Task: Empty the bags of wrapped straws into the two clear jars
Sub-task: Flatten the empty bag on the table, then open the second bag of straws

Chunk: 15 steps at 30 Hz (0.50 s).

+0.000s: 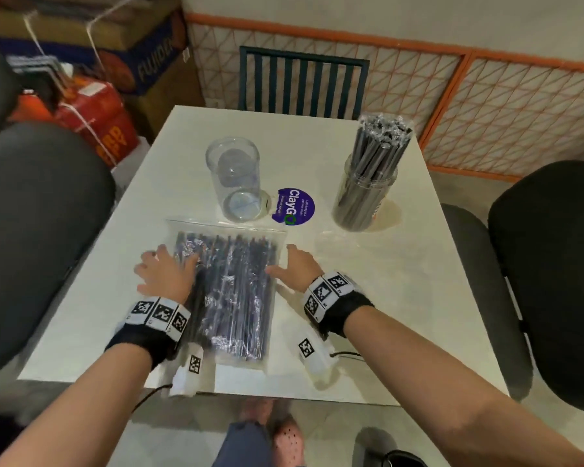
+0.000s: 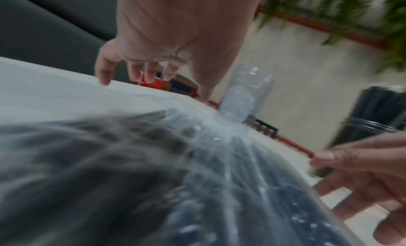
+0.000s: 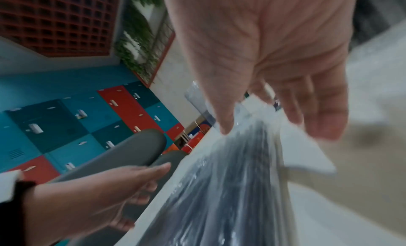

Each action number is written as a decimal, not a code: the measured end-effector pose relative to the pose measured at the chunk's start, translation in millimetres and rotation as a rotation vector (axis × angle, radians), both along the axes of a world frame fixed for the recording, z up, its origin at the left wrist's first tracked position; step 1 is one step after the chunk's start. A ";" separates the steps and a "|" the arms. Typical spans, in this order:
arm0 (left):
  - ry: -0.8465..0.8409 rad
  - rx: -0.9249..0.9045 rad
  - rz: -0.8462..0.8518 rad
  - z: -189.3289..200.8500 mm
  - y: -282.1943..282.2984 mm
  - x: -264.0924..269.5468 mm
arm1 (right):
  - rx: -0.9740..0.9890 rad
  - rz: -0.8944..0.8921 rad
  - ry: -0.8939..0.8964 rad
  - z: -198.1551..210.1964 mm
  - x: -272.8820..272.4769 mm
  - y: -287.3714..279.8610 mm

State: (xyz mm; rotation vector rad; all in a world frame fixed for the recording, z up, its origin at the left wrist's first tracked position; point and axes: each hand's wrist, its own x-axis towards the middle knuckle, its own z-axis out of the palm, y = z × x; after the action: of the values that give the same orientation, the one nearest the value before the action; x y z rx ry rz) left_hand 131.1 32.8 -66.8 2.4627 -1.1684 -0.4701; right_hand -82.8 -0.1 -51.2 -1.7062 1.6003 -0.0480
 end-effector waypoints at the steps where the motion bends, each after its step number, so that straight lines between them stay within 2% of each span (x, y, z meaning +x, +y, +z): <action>1: 0.035 0.073 0.063 -2.8 7.7 13.3 | 0.002 -0.050 0.010 -4.6 11.9 -0.8; 3: 0.070 0.201 0.074 -16.7 13.9 26.5 | 0.008 -0.143 0.013 -14.1 22.7 -2.5; 6: 0.117 0.298 0.064 -25.1 17.1 40.2 | 0.049 -0.198 -0.084 -16.2 37.2 -6.2; 11: 0.394 0.272 -0.034 -16.8 12.7 54.9 | 0.058 -0.256 -0.063 -9.8 47.0 -14.4; 13: 0.523 0.254 -0.043 -8.7 9.0 66.6 | 0.100 -0.296 -0.157 -2.7 48.1 -17.7; 15: 0.595 0.158 -0.054 1.5 2.3 78.7 | 0.162 -0.372 -0.348 8.4 47.3 -19.7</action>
State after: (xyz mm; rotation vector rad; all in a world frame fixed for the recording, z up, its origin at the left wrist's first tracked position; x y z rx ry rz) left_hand 209.7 35.1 -65.3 2.1711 -0.9666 -1.2473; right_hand -35.4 -19.7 -42.7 -1.1846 1.5843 -0.3689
